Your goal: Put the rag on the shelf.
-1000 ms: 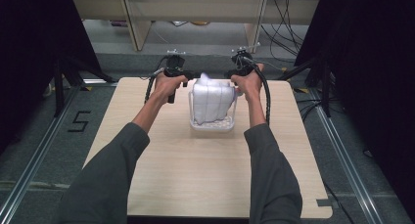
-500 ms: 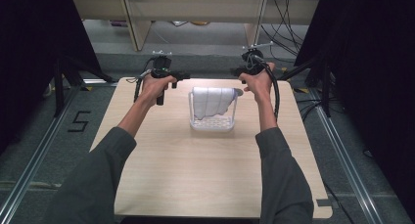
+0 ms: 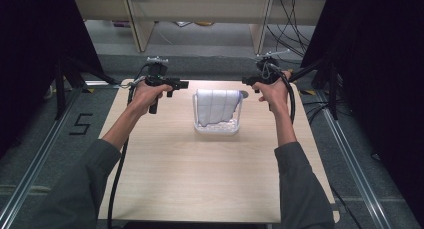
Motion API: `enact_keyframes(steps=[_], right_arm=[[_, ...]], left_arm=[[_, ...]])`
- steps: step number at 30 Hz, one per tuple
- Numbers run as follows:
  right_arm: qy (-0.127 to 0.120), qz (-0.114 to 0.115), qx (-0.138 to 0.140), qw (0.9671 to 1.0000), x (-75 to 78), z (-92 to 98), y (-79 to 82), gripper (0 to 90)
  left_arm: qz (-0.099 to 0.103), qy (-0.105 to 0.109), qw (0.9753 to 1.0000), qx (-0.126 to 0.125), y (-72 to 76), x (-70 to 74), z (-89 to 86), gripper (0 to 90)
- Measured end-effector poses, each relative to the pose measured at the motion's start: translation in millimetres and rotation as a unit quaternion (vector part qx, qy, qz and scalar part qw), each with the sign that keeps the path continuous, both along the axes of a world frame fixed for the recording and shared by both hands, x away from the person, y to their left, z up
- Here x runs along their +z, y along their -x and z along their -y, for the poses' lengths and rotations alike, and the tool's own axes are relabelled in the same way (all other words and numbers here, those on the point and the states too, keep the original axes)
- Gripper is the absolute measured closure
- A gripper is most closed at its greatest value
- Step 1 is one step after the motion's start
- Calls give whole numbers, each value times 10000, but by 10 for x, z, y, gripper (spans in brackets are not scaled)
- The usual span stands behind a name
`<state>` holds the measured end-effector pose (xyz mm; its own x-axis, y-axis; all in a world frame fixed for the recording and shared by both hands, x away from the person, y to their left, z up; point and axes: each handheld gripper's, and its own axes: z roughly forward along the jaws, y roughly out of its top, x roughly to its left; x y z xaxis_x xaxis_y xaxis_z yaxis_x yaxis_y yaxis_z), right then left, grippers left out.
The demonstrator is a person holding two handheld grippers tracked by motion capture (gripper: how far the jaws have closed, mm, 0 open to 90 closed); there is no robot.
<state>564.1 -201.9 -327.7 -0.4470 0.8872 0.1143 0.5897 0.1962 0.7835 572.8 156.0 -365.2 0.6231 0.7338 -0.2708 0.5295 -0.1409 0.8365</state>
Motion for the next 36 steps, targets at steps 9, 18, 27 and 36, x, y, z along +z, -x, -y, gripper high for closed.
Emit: enact_keyframes(steps=[9,18,27,36], right_arm=[[-24,253,125,9996,39,49,270,440],[-163,311,313,9989,-7,75,540,399],[-455,337,469,9973,-197,102,850,368],[-554,340,573,9962,-362,111,1073,352]], left_arm=[[-17,70,9998,-184,238,-3,-66,438],[117,116,9986,-497,566,-4,-34,392],[197,112,9976,-649,878,-138,-58,347],[247,26,9964,-814,1109,-265,-34,325]])
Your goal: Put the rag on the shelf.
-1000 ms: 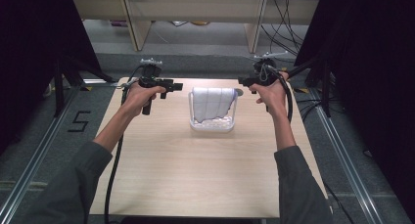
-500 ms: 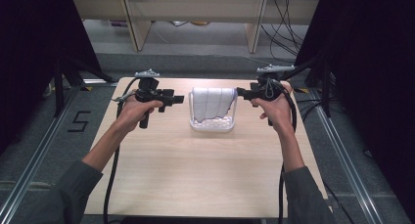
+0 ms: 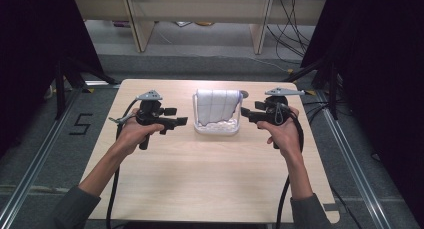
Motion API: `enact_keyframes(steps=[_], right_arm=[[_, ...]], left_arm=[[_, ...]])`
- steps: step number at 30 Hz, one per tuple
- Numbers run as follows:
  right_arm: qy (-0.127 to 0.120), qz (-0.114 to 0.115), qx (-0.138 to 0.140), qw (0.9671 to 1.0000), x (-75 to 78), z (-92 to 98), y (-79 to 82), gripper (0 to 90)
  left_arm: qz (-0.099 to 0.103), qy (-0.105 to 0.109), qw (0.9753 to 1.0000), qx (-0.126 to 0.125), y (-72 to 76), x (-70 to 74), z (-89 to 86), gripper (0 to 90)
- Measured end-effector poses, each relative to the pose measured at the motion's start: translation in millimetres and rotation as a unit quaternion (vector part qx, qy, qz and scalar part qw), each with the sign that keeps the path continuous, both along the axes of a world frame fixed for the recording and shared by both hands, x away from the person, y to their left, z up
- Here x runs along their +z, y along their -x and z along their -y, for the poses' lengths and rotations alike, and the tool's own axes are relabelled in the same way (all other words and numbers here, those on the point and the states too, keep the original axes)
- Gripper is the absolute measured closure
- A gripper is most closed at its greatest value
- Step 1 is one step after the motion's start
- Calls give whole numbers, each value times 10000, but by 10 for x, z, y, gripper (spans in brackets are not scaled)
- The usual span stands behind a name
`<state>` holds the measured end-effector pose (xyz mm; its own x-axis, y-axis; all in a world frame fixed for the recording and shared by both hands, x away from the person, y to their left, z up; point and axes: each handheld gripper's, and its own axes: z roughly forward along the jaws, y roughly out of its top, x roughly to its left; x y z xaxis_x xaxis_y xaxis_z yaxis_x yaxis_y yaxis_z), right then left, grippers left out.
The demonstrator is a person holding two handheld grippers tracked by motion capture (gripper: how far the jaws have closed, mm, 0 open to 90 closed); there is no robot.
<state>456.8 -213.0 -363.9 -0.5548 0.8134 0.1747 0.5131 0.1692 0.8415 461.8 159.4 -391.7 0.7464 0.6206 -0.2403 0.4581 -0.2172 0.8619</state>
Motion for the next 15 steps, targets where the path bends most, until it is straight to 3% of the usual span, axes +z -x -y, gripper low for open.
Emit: enact_keyframes(steps=[4,5,8,15], right_arm=[[63,14,-10,10000,-67,13,35,348],[-41,-146,-50,9999,-70,10,58,348],[89,-30,-48,9999,-103,57,53,345],[69,-160,-134,9998,-129,84,149,331]], left_arm=[[85,46,9999,-34,93,-39,-5,317],[113,93,9999,-29,118,-64,-4,316],[82,-68,9999,-100,154,-118,9,317],[70,-179,9996,-226,257,-208,70,312]])
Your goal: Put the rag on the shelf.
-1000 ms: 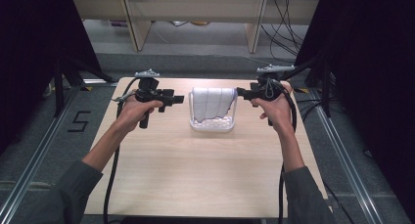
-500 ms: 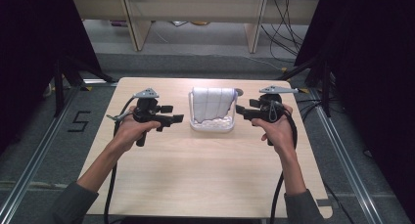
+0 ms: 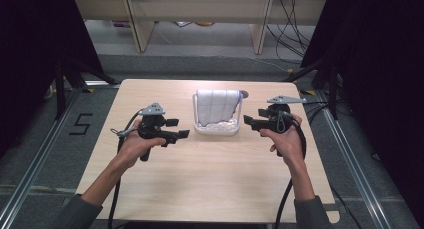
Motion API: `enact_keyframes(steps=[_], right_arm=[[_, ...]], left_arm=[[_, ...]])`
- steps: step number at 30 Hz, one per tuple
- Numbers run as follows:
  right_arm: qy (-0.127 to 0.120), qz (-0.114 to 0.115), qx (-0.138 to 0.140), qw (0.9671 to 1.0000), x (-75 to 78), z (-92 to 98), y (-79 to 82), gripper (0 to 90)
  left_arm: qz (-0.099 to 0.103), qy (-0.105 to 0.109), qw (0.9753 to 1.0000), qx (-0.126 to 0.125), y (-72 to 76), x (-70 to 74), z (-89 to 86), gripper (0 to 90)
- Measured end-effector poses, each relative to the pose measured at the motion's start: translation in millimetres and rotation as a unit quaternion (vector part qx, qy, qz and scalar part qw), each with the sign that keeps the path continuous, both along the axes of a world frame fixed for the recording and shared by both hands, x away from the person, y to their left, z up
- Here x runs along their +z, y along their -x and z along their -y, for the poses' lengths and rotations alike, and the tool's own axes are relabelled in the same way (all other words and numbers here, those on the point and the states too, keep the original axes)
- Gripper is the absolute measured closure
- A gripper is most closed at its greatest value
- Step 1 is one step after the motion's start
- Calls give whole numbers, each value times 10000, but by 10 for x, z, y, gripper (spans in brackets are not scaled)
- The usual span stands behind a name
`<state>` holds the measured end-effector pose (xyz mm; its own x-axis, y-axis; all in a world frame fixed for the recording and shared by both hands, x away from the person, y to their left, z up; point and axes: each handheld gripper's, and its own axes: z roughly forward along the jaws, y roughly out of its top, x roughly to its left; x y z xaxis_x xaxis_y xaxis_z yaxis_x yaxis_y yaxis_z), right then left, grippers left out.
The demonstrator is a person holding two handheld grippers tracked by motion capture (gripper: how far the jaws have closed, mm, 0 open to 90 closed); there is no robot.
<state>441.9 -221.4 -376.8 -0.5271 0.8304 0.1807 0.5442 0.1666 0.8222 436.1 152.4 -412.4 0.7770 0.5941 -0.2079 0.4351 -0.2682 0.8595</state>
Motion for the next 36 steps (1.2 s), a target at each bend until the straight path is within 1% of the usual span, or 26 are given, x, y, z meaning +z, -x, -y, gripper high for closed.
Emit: enact_keyframes(steps=[1,5,6,7,8,10,12,13,14,16,17,18,19,20,21,22,24,26,27,28,30,31,32,33,34,36], right_arm=[[-15,54,-34,10000,-9,17,6,330],[-104,-5,-29,9999,-33,81,66,325],[-38,51,-42,10000,-45,97,78,323],[-33,8,-68,10000,-56,105,99,320],[-64,-78,-106,9999,-64,103,131,317],[-77,-76,-109,9999,-89,124,182,317],[20,-73,-105,9999,-115,149,236,317],[-56,-77,-146,9998,-136,139,274,317],[23,-59,-104,9999,-151,158,301,317],[-58,-106,-68,9999,-196,170,366,316],[-98,4,-47,9999,-237,184,380,316],[-265,-125,-96,9995,-266,164,422,316],[-207,-60,-54,9998,-300,171,435,314],[-294,-133,-126,9994,-322,143,470,313],[-183,20,-11,9998,-351,151,470,313],[-170,-22,11,9999,-366,134,488,313],[-129,51,55,9999,-399,98,523,310],[-207,-99,25,9997,-407,40,588,301],[-105,18,96,9999,-418,39,592,298],[-208,-39,71,9998,-428,4,629,295],[-192,17,72,9998,-469,-41,681,286],[-111,88,172,9998,-505,-53,690,286],[-85,50,181,9998,-531,-83,724,286],[-166,-122,191,9996,-554,-125,768,286],[-185,-52,228,9996,-594,-151,784,286],[-59,8,364,9993,-651,-173,808,286]], left_arm=[[-11,-25,10000,5,25,4,2,308],[69,35,9999,-65,121,-30,-15,300],[54,-11,10000,-71,146,-39,-25,297],[63,9,9999,-91,164,-59,-34,296],[55,-31,10000,-75,187,-70,-48,294],[92,-43,9999,-56,225,-95,-80,292],[114,-51,9999,21,266,-129,-111,291],[116,-10,9999,14,281,-160,-122,287],[94,-43,9999,2,297,-186,-136,285],[33,-2,10000,-17,327,-255,-151,278],[-4,-39,10000,-35,343,-285,-161,277],[-35,16,10000,-56,354,-325,-165,277],[-67,11,10000,-27,373,-361,-165,277],[-68,12,10000,-20,392,-396,-157,277],[-71,-4,10000,-54,407,-425,-153,277],[-70,-30,10000,-57,425,-445,-148,277],[-60,-75,9999,-98,453,-466,-155,274],[-54,-16,9999,-142,483,-486,-160,274],[-43,-37,9999,-98,507,-492,-164,274],[-39,-15,9999,-115,524,-503,-167,273],[-4,42,9999,-95,561,-535,-166,272],[27,28,10000,-67,587,-557,-166,272],[-8,37,9999,-94,609,-579,-163,272],[1,-29,9999,-125,628,-599,-167,272],[-15,-6,9999,-159,646,-622,-166,272],[-17,13,9999,-137,690,-673,-161,272]])
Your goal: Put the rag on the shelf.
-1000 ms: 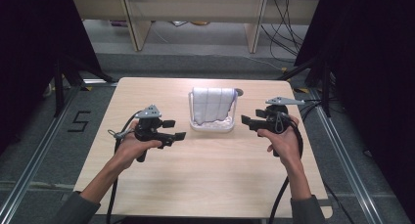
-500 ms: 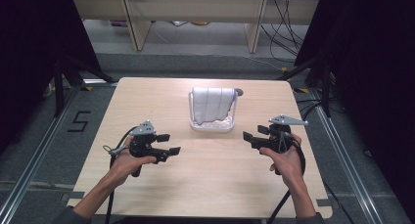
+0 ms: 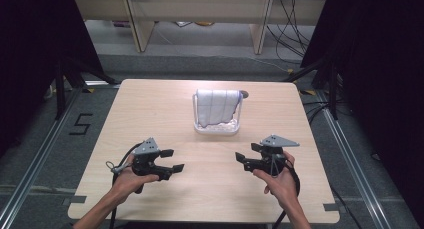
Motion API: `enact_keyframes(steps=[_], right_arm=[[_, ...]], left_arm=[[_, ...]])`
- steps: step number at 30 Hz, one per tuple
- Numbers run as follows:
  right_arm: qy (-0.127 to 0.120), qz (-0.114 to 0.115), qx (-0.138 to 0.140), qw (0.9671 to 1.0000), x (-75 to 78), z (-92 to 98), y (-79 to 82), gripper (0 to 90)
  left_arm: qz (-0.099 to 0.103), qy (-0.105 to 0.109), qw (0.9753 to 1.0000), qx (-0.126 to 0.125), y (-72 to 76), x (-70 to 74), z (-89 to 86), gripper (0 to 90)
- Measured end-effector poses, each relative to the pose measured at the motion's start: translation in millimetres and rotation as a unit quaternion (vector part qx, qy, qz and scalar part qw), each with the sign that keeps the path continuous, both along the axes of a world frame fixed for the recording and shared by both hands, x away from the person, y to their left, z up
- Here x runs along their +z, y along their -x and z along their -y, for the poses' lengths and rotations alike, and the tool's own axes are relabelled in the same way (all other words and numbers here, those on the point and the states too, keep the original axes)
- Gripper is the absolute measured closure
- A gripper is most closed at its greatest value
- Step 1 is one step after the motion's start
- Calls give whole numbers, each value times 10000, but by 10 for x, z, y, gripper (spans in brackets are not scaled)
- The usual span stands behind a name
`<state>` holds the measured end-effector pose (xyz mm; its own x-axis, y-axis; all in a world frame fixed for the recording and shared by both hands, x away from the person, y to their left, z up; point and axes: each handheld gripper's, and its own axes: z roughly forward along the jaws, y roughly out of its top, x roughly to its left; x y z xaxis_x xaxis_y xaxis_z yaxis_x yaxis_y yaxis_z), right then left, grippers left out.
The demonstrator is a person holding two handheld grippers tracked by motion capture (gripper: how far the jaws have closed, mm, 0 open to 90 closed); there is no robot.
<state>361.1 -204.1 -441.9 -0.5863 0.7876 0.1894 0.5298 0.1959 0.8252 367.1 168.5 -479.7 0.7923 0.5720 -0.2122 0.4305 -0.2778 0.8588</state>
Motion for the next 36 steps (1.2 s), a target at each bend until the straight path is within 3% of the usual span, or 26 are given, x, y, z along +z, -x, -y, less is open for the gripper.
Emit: enact_keyframes(steps=[3,5,7,8,12,13,14,16,17,18,21,25,26,27,30,31,32,33,34,35,36], right_arm=[[-2,-198,115,9997,-66,-67,71,285],[119,-61,192,9997,-114,-81,84,278],[69,-299,166,9994,-136,-121,138,274],[138,-180,323,9992,-163,-108,121,273],[191,-379,239,9988,-212,-153,218,258],[334,-146,329,9988,-240,-141,207,248],[300,-266,267,9988,-253,-167,246,243],[485,-185,376,9979,-276,-164,269,237],[471,-289,321,9980,-278,-186,309,232],[531,-180,412,9976,-293,-184,310,226],[613,-184,464,9969,-313,-213,376,214],[772,-218,498,9955,-360,-230,460,216],[812,-248,504,9951,-376,-231,476,216],[798,-284,509,9951,-394,-230,494,216],[805,-327,540,9947,-435,-218,548,214],[782,-360,572,9946,-450,-215,562,213],[816,-307,567,9946,-459,-207,582,213],[798,-383,563,9945,-458,-208,608,211],[767,-479,508,9946,-461,-220,646,207],[810,-370,620,9941,-475,-206,640,204],[883,-346,584,9938,-475,-203,659,200]], left_arm=[[-7,-154,9999,-45,54,-57,7,272],[-40,-121,9999,-85,91,-85,27,272],[52,-181,9997,-155,121,-111,43,272],[67,-272,9995,-165,144,-113,51,271],[138,-300,9991,-258,217,-147,85,268],[117,-314,9991,-277,237,-156,92,267],[112,-356,9988,-332,252,-166,91,265],[118,-369,9986,-357,292,-197,101,264],[121,-325,9989,-307,320,-219,117,262],[128,-360,9987,-329,338,-238,122,261],[106,-458,9981,-400,406,-268,138,256],[246,-655,9965,-469,482,-286,157,253],[277,-587,9968,-471,501,-294,171,251],[275,-716,9958,-494,516,-280,163,249],[245,-661,9963,-489,568,-278,172,245],[323,-602,9962,-537,573,-290,175,244],[240,-638,9964,-507,604,-281,173,243],[292,-677,9955,-603,608,-282,163,241],[244,-592,9961,-612,627,-293,169,241],[273,-625,9959,-587,637,-299,172,240],[254,-781,9942,-697,626,-292,154,239]])
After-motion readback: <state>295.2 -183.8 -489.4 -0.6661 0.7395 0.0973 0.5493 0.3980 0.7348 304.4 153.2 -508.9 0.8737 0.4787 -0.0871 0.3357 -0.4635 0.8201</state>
